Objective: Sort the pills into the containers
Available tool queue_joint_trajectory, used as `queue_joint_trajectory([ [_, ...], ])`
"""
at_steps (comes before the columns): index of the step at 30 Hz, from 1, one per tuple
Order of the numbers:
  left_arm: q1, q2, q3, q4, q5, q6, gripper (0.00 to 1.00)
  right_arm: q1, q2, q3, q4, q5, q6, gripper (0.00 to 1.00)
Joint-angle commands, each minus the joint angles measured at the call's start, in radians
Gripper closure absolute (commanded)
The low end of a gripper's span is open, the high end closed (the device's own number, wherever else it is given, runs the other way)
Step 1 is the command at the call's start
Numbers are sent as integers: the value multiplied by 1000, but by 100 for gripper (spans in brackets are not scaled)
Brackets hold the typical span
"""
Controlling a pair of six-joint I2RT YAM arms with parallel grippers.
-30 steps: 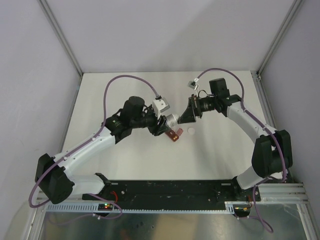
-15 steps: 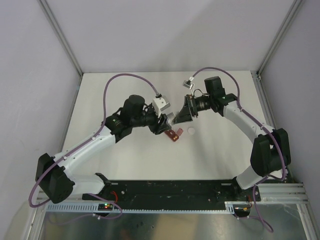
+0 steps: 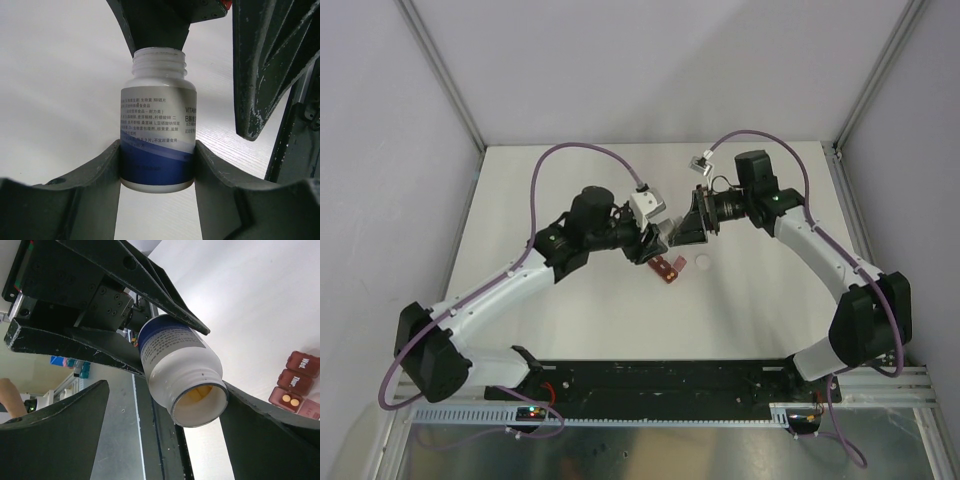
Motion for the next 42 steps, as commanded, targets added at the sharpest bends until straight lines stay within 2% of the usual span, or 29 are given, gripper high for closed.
queue_joint_trajectory([
  [1, -10, 35, 21, 10, -61, 32, 100, 10, -67, 61, 6, -62, 5, 10],
  [27, -37, 67, -7, -2, -93, 59, 98, 9, -106, 110, -100, -10, -81, 11],
  [42, -43, 46, -15, -11, -104, 71, 100, -3, -113, 110, -149, 52, -119, 10],
])
